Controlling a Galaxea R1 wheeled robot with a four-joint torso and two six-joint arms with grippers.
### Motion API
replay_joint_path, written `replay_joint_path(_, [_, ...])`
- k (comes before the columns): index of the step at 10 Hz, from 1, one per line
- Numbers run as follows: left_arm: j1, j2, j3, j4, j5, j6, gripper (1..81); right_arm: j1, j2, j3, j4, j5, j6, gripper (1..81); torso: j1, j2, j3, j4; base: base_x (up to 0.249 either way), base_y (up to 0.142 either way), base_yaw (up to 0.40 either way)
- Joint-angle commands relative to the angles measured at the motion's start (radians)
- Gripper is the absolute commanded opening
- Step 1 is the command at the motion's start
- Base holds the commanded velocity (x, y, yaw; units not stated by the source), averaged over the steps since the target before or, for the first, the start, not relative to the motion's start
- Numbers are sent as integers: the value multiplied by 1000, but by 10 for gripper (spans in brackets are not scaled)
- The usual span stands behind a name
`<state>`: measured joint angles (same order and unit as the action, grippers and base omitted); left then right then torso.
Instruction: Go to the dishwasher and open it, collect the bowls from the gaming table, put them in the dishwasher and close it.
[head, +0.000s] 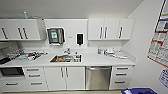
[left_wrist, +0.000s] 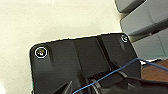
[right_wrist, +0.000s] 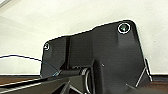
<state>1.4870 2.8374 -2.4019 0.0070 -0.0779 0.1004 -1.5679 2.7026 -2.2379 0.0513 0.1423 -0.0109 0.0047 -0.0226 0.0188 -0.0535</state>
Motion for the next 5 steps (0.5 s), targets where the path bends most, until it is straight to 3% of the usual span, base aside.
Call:
replay_joint_path(1, [-58, -12, 10, 5, 46, 1, 811, 53, -21, 14, -7, -47, -3, 811, 0, 0, 0, 0, 124, 0, 0])
replay_joint_path(5, [-57, -10, 10, 5, 46, 1, 811, 51, -19, 11, -4, -47, 0, 811, 0, 0, 0, 0, 124, 0, 0])
